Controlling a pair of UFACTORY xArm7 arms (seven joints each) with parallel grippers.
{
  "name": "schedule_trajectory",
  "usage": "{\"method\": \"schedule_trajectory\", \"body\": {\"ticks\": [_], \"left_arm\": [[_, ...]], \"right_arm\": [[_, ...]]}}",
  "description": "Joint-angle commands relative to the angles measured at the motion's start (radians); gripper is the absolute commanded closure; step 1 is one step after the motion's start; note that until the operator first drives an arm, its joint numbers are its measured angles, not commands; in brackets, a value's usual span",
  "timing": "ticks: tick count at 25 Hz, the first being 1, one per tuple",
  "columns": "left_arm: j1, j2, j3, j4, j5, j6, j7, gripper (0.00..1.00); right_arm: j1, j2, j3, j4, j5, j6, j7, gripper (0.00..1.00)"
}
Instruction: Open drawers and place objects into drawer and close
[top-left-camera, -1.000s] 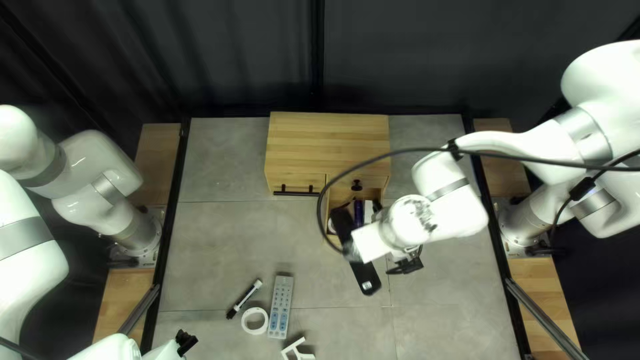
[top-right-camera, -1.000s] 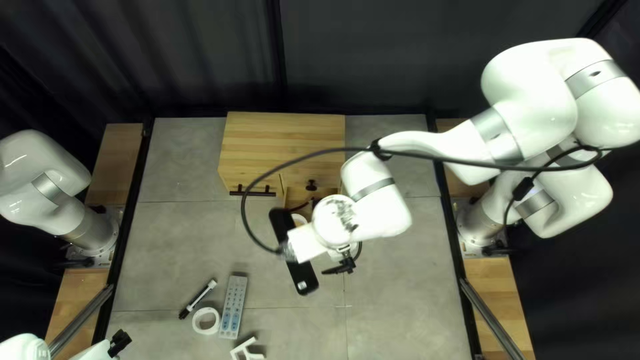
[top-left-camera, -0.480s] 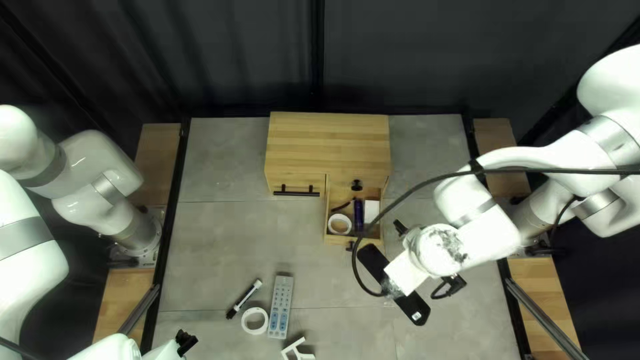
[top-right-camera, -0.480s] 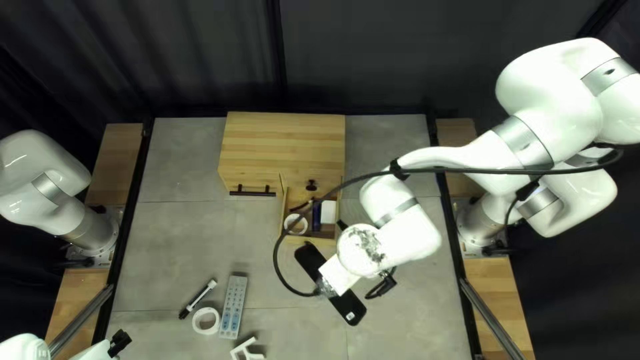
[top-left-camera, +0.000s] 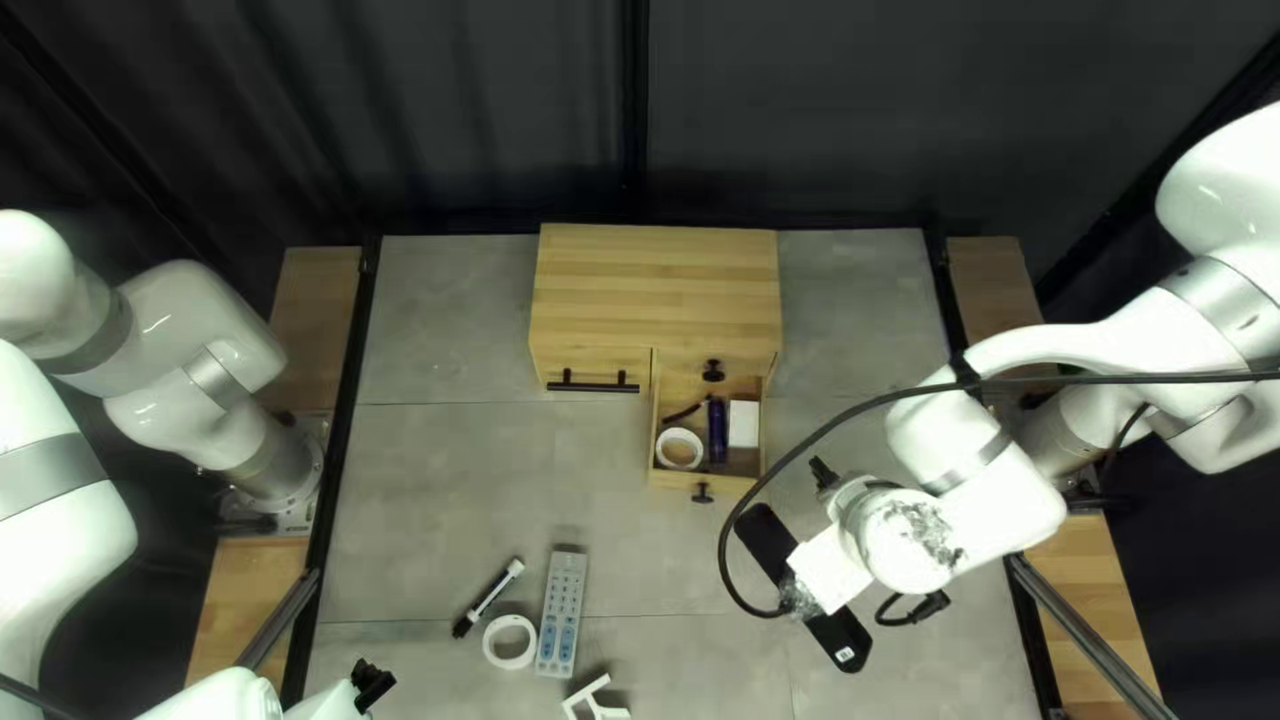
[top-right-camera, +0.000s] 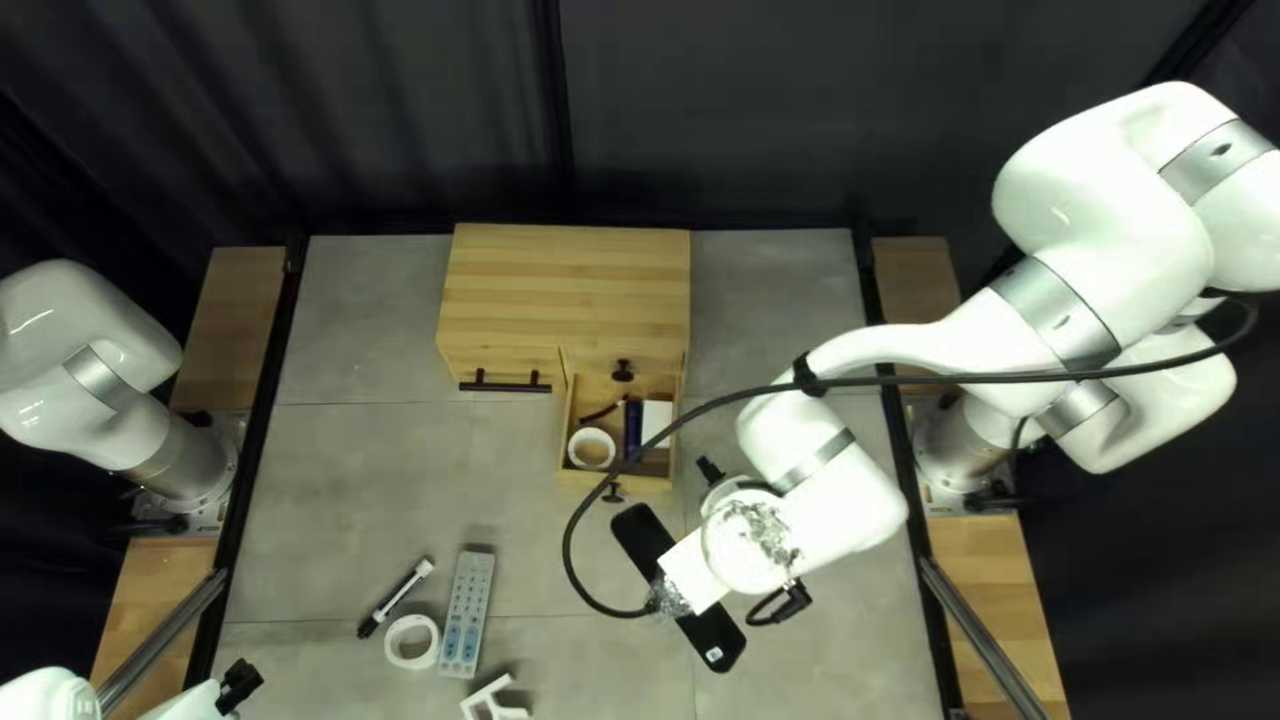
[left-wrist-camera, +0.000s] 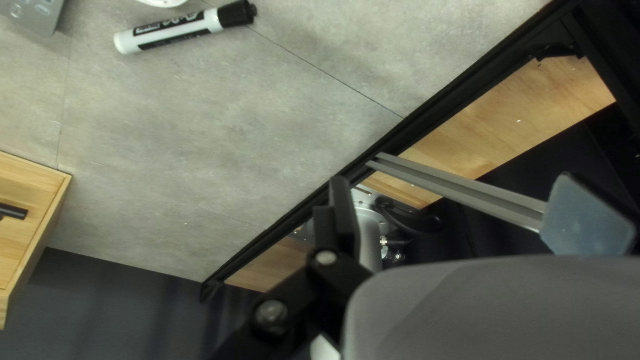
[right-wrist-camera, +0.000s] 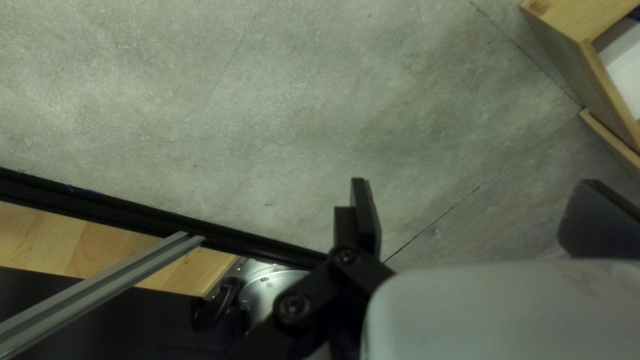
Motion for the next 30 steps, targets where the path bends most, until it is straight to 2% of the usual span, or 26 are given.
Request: {"method": "schedule_trajectory", "body": {"ticks": [1, 6, 13, 19, 30], "left_arm": [[0.0, 0.0, 0.0, 0.0, 0.0, 0.0, 0.0, 0.0], [0.0, 0.0, 0.0, 0.0, 0.0, 0.0, 0.0, 0.0], [0.0, 0.0, 0.0, 0.0, 0.0, 0.0, 0.0, 0.0], [0.0, 0.0, 0.0, 0.0, 0.0, 0.0, 0.0, 0.0], [0.0, 0.0, 0.0, 0.0, 0.0, 0.0, 0.0, 0.0]], "right_arm": [[0.002, -0.041, 0.006, -0.06, -0.01, -0.01, 0.043, 0.0], [0.009, -0.077, 0.018, -0.115, -0.009, -0.034, 0.097, 0.0], [0.025, -0.04, 0.034, -0.082, -0.003, -0.047, 0.107, 0.0], [0.03, 0.023, 0.043, -0.004, 0.002, -0.004, 0.149, 0.0], [0.03, 0.023, 0.043, -0.004, 0.002, -0.004, 0.149, 0.0]]}}
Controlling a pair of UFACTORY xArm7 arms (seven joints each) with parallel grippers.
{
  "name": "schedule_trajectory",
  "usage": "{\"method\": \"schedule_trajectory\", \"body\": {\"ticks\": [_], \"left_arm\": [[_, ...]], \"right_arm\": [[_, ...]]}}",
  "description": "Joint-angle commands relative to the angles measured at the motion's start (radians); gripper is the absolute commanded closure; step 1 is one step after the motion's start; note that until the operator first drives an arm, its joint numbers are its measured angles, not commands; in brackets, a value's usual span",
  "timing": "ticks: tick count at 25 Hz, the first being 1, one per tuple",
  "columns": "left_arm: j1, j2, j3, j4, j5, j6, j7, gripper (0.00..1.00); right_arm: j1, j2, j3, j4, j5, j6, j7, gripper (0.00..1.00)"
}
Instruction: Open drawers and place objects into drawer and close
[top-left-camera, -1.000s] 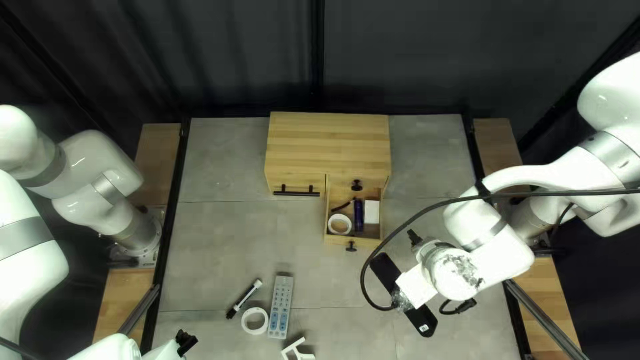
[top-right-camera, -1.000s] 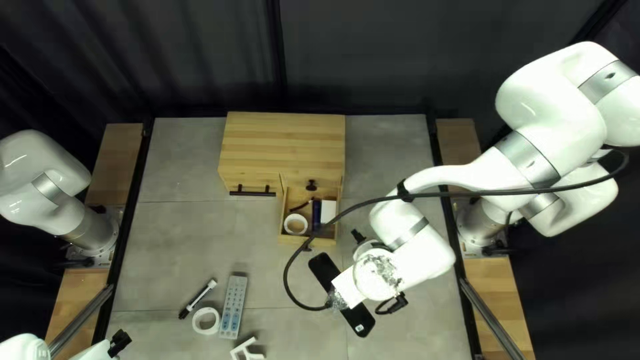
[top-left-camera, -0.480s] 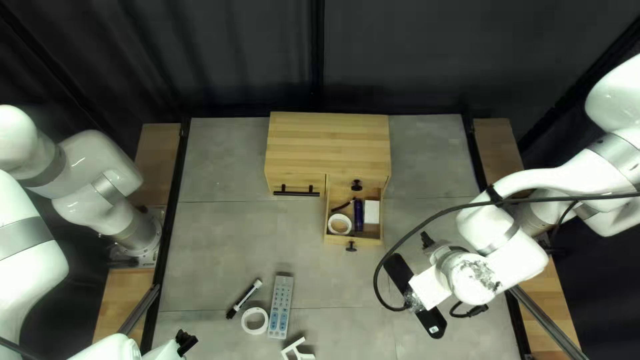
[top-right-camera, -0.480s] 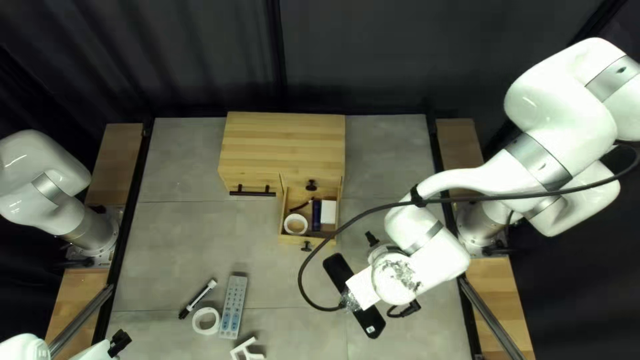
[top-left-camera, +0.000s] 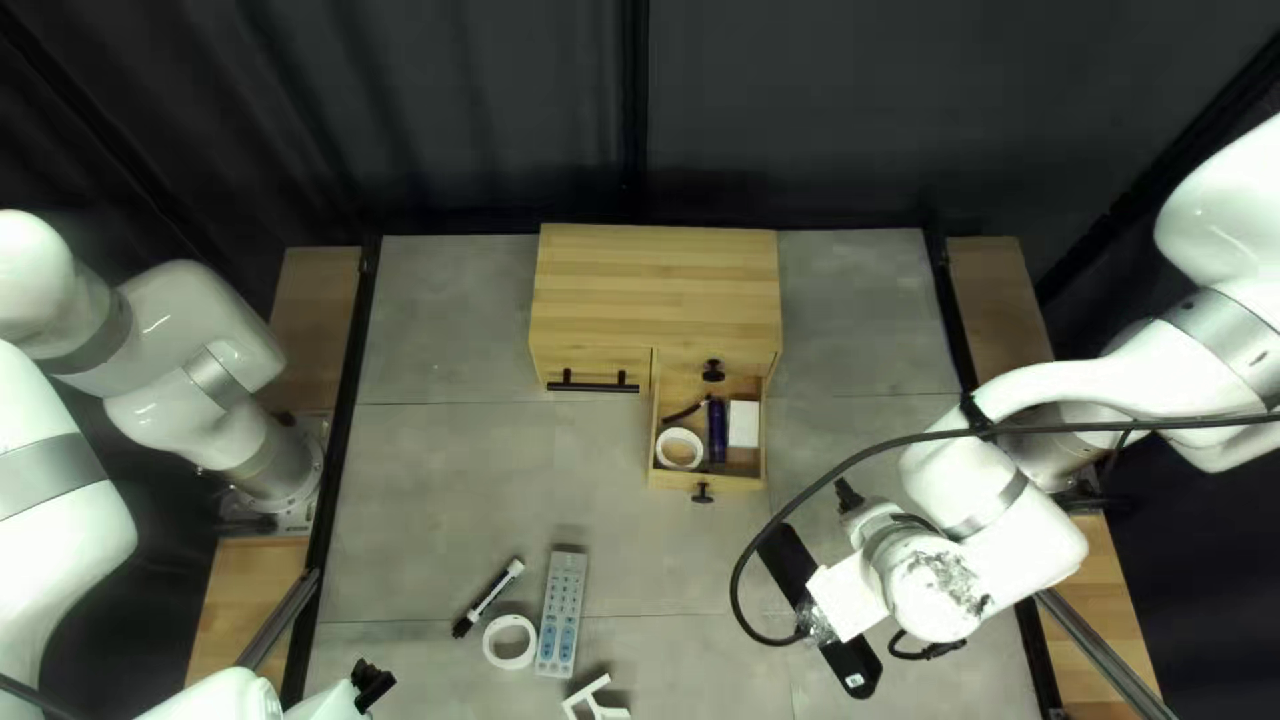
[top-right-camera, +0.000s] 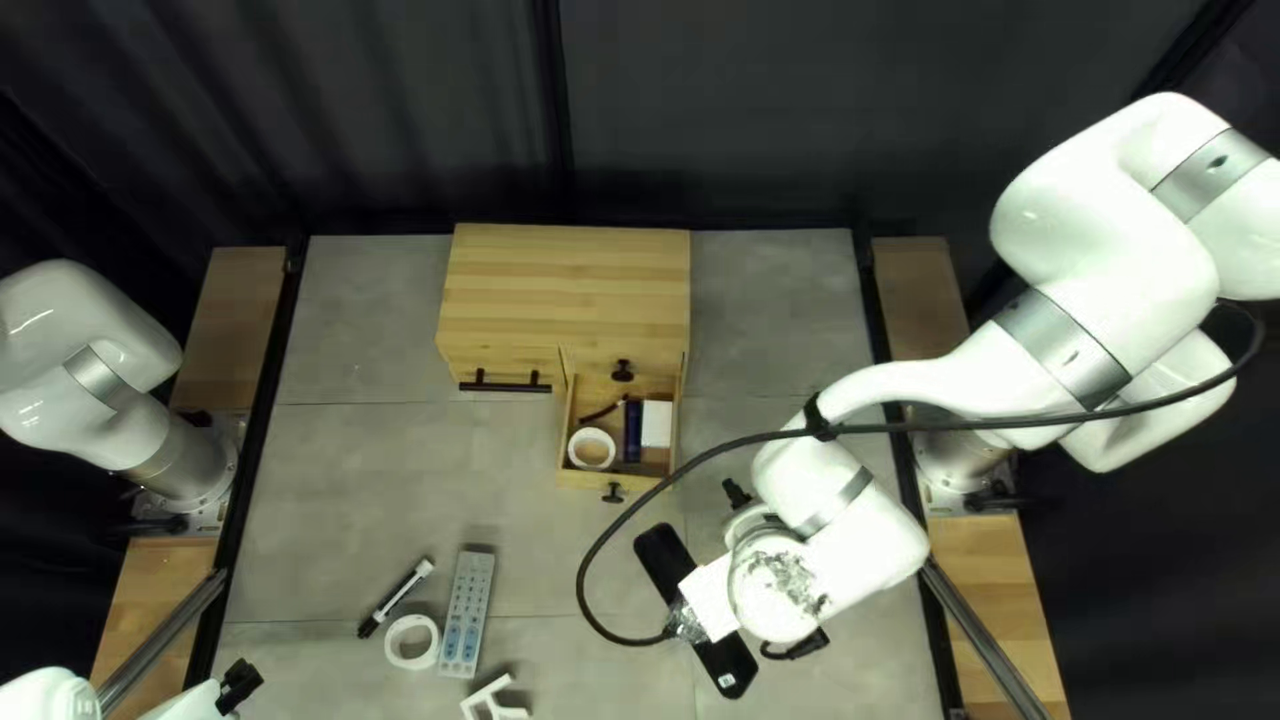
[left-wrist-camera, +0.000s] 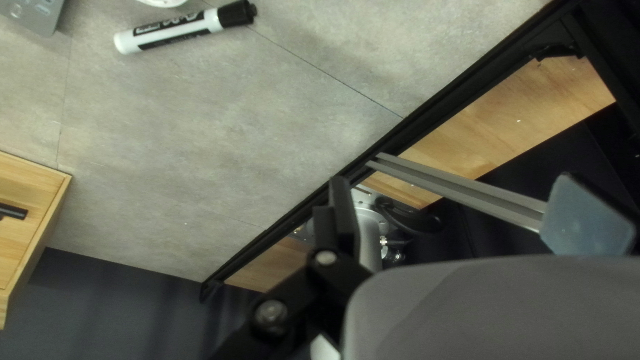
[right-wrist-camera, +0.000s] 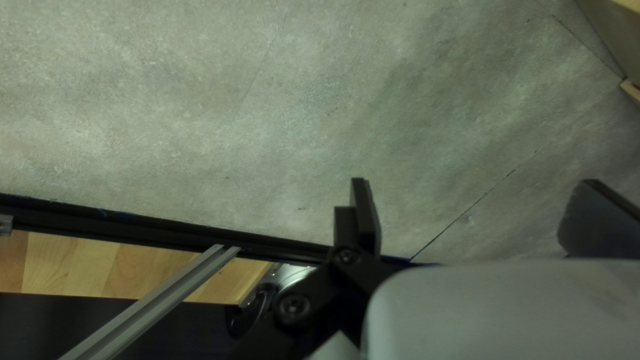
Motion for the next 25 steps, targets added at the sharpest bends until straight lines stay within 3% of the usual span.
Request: {"method": "schedule_trajectory", "body": {"ticks": [1, 4, 9, 18, 25], "left_arm": [[0.0, 0.0, 0.0, 0.0, 0.0, 0.0, 0.0, 0.0], [0.0, 0.0, 0.0, 0.0, 0.0, 0.0, 0.0, 0.0], [0.0, 0.0, 0.0, 0.0, 0.0, 0.0, 0.0, 0.0], [0.0, 0.0, 0.0, 0.0, 0.0, 0.0, 0.0, 0.0], [0.0, 0.0, 0.0, 0.0, 0.0, 0.0, 0.0, 0.0]], "right_arm": [[0.0, 0.0, 0.0, 0.0, 0.0, 0.0, 0.0, 0.0], [0.0, 0.0, 0.0, 0.0, 0.0, 0.0, 0.0, 0.0], [-0.004, -0.121, 0.0, -0.121, -0.074, -0.062, 0.004, 0.0], [-0.03, -0.262, -0.011, -0.221, -0.12, -0.081, 0.044, 0.0], [-0.019, -0.113, 0.007, -0.187, -0.122, -0.288, 0.16, 0.0]]}}
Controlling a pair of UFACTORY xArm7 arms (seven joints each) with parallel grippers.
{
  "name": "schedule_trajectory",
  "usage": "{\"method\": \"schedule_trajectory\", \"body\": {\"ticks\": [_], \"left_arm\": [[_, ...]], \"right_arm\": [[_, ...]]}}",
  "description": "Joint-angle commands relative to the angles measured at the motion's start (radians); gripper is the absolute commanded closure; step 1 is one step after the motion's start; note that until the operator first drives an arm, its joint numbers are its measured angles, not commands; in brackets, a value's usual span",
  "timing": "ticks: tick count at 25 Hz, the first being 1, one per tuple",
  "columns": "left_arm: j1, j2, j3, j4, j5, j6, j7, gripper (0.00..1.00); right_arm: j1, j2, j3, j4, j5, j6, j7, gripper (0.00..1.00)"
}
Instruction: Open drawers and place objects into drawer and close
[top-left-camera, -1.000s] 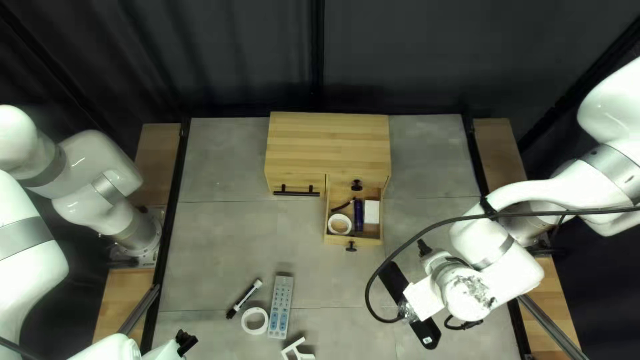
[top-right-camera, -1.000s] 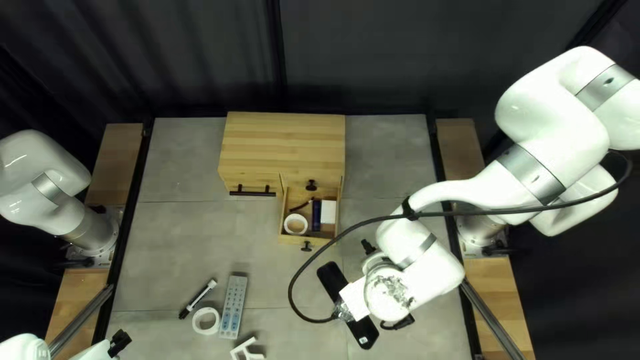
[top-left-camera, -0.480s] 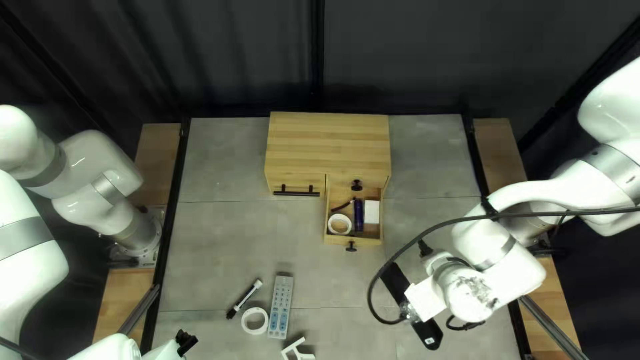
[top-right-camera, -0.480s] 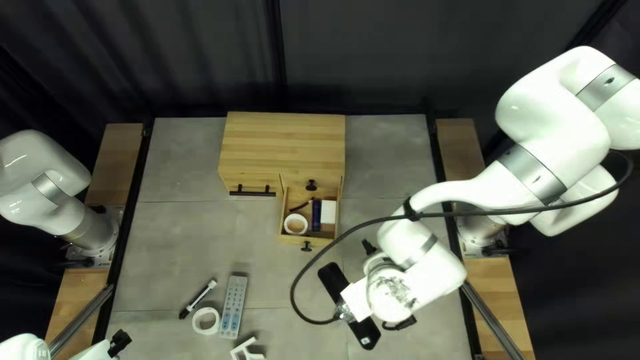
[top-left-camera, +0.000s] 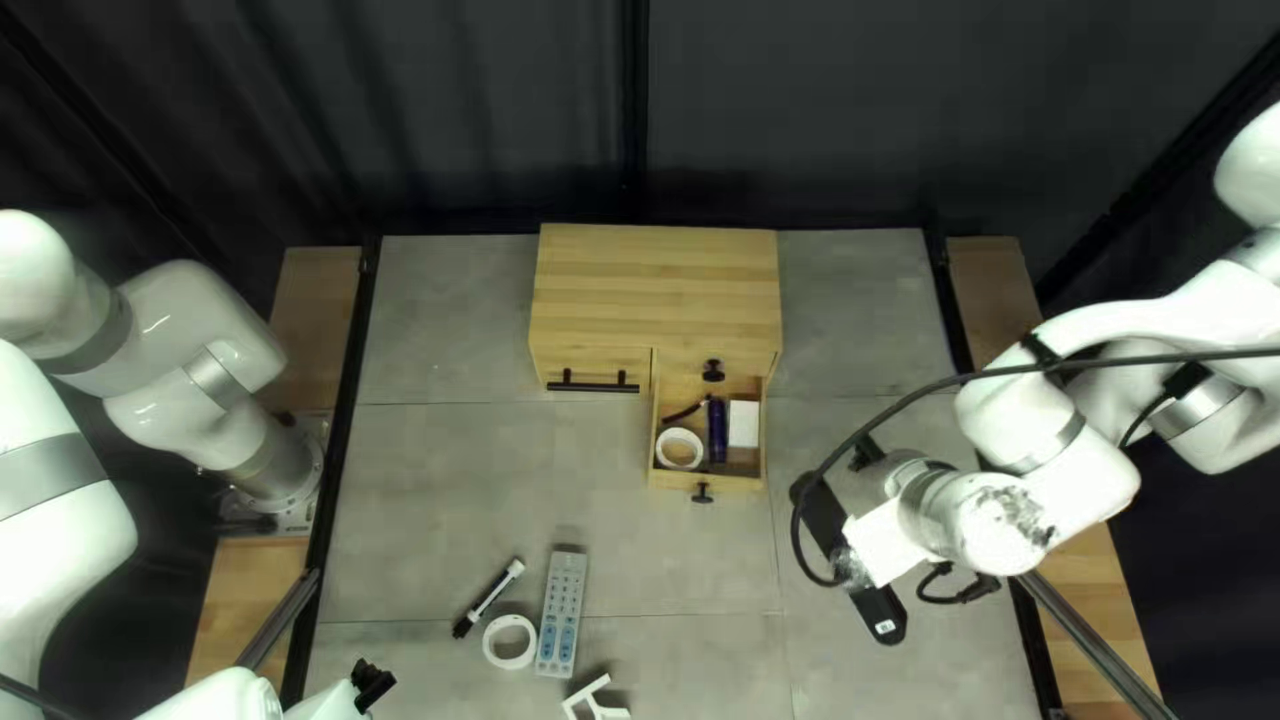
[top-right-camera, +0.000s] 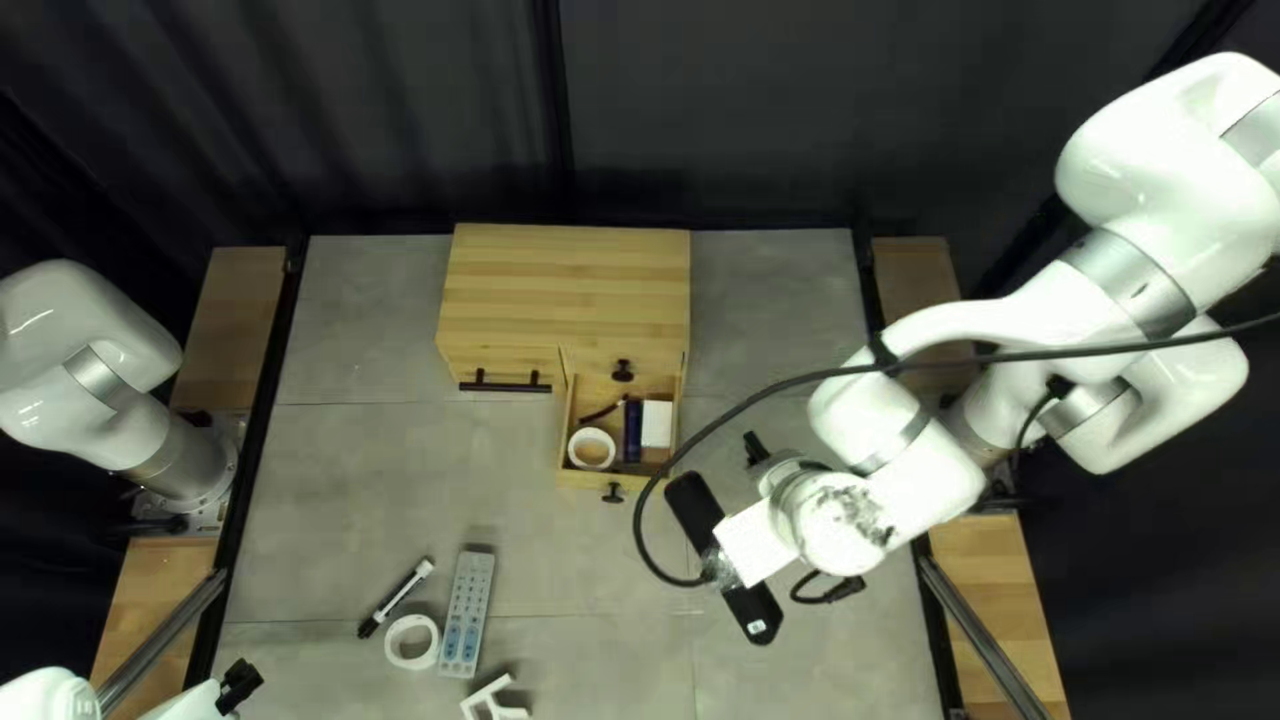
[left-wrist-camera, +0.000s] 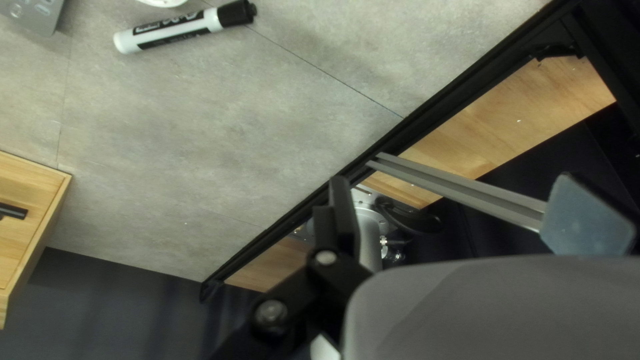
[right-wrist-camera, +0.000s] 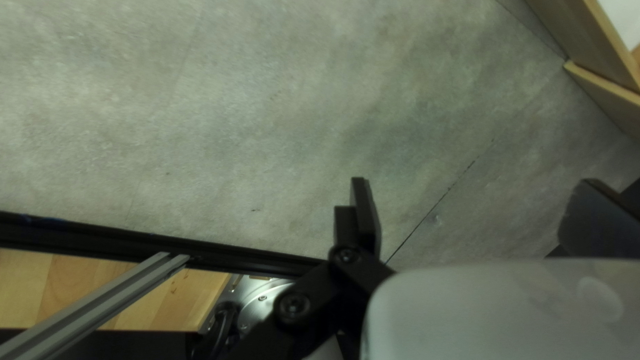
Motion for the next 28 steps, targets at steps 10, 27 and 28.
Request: {"method": "schedule_trajectory", "body": {"ticks": [10, 27, 28], "left_arm": [[0.0, 0.0, 0.0, 0.0, 0.0, 0.0, 0.0, 0.0], [0.0, 0.0, 0.0, 0.0, 0.0, 0.0, 0.0, 0.0], [0.0, 0.0, 0.0, 0.0, 0.0, 0.0, 0.0, 0.0]], "right_arm": [[0.004, 0.047, 0.004, -0.031, 0.029, -0.166, 0.111, 0.0], [0.067, -0.02, 0.057, -0.112, 0.163, -0.126, 0.207, 0.0], [0.072, -0.013, 0.062, -0.11, 0.166, -0.131, 0.214, 0.0]]}}
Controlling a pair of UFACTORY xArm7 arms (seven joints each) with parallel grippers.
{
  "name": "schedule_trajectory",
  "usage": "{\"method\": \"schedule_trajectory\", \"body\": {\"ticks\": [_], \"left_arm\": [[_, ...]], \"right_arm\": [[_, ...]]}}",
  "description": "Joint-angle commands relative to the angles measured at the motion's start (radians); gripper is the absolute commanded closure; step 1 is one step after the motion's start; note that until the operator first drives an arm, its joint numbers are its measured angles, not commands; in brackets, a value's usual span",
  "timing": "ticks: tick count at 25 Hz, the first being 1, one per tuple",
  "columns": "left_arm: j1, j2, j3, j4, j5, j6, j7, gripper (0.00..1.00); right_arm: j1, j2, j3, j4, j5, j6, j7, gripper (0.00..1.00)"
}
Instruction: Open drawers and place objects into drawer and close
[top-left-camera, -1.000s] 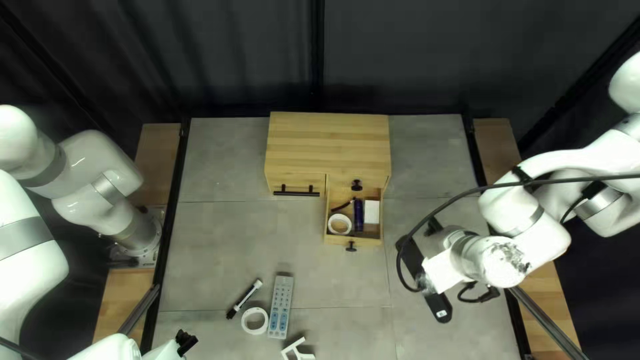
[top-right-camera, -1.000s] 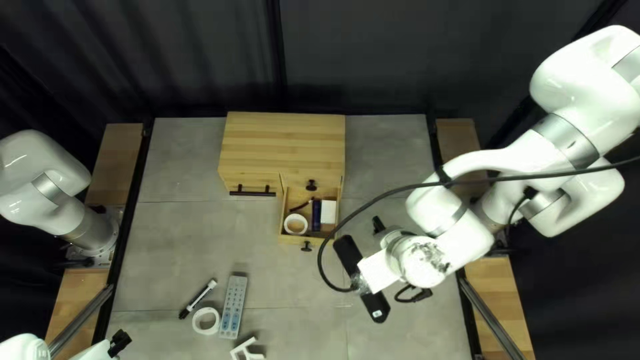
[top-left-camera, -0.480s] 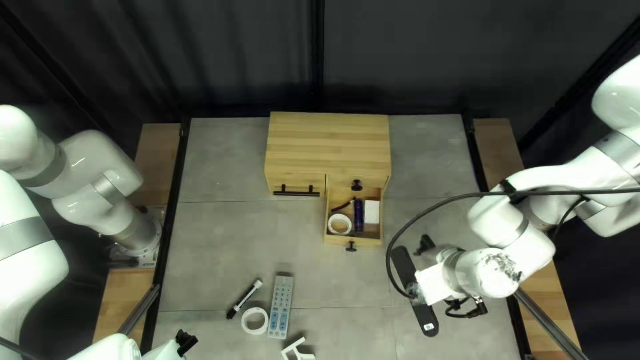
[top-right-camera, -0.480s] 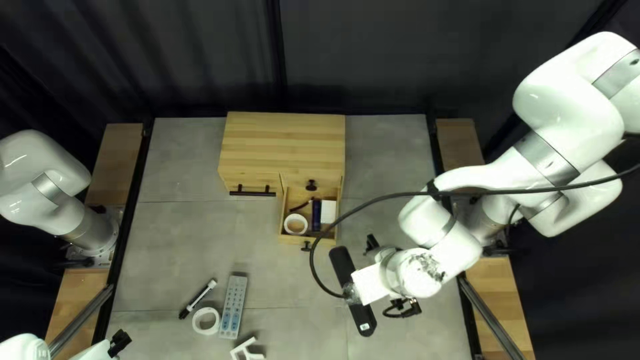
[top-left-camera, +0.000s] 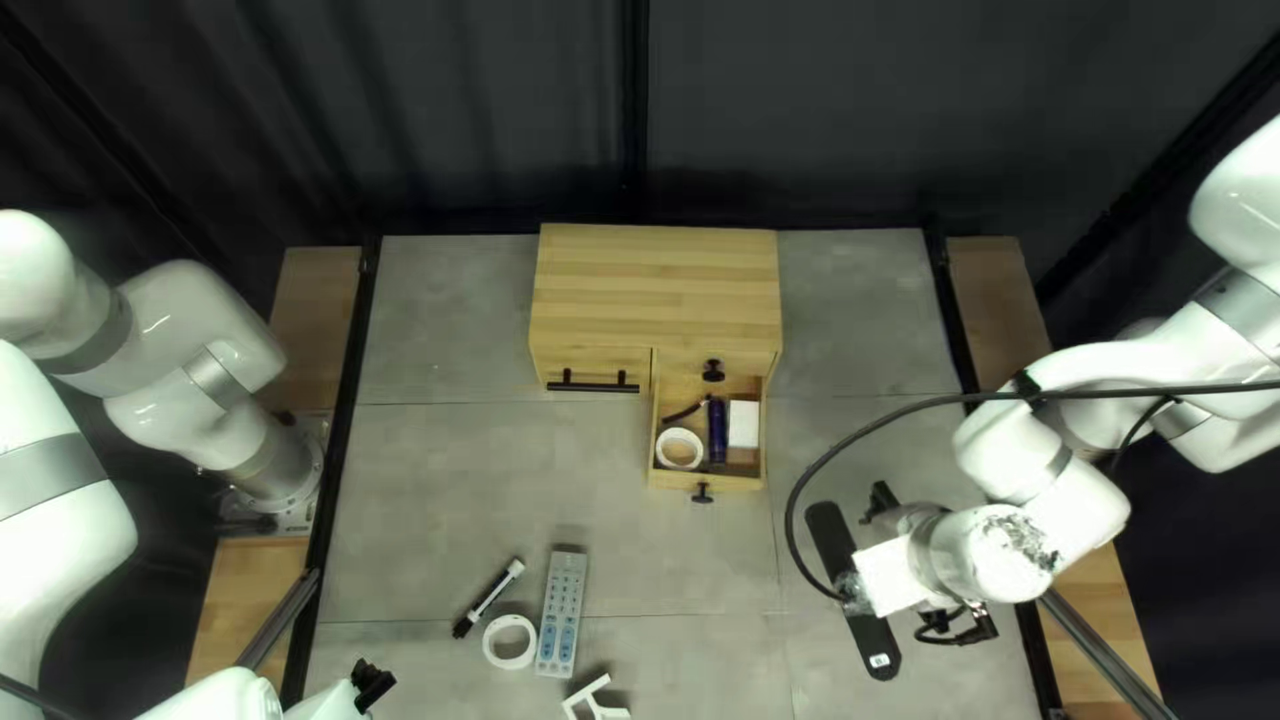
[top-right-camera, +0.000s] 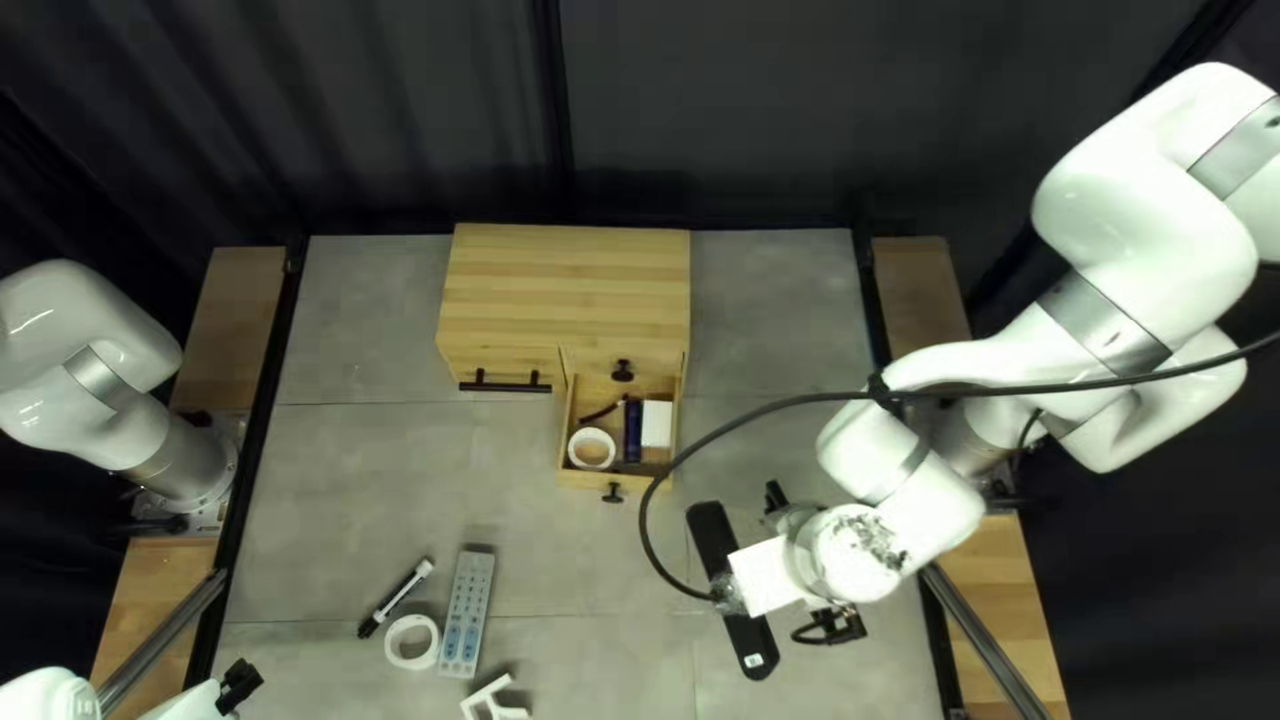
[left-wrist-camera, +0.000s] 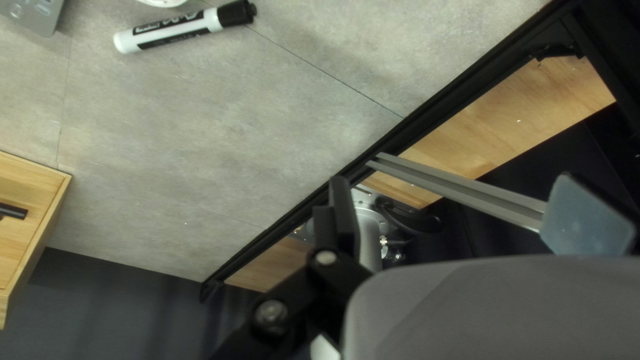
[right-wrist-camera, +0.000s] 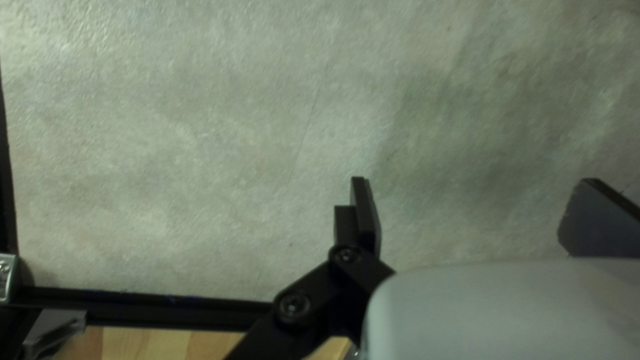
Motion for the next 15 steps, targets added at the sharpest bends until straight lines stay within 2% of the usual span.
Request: {"method": "schedule_trajectory", "body": {"ticks": [1, 3, 9, 15], "left_arm": [[0.0, 0.0, 0.0, 0.0, 0.0, 0.0, 0.0, 0.0], [0.0, 0.0, 0.0, 0.0, 0.0, 0.0, 0.0, 0.0], [0.0, 0.0, 0.0, 0.0, 0.0, 0.0, 0.0, 0.0], [0.0, 0.0, 0.0, 0.0, 0.0, 0.0, 0.0, 0.0]], "right_arm": [[0.028, 0.03, 0.032, 0.011, 0.022, -0.014, 0.045, 0.0], [0.047, 0.058, 0.054, 0.031, 0.024, -0.021, 0.061, 0.0], [0.13, 0.24, 0.145, 0.185, -0.016, 0.004, 0.057, 0.0], [0.163, 0.289, 0.178, 0.213, -0.008, -0.003, 0.024, 0.0]]}}
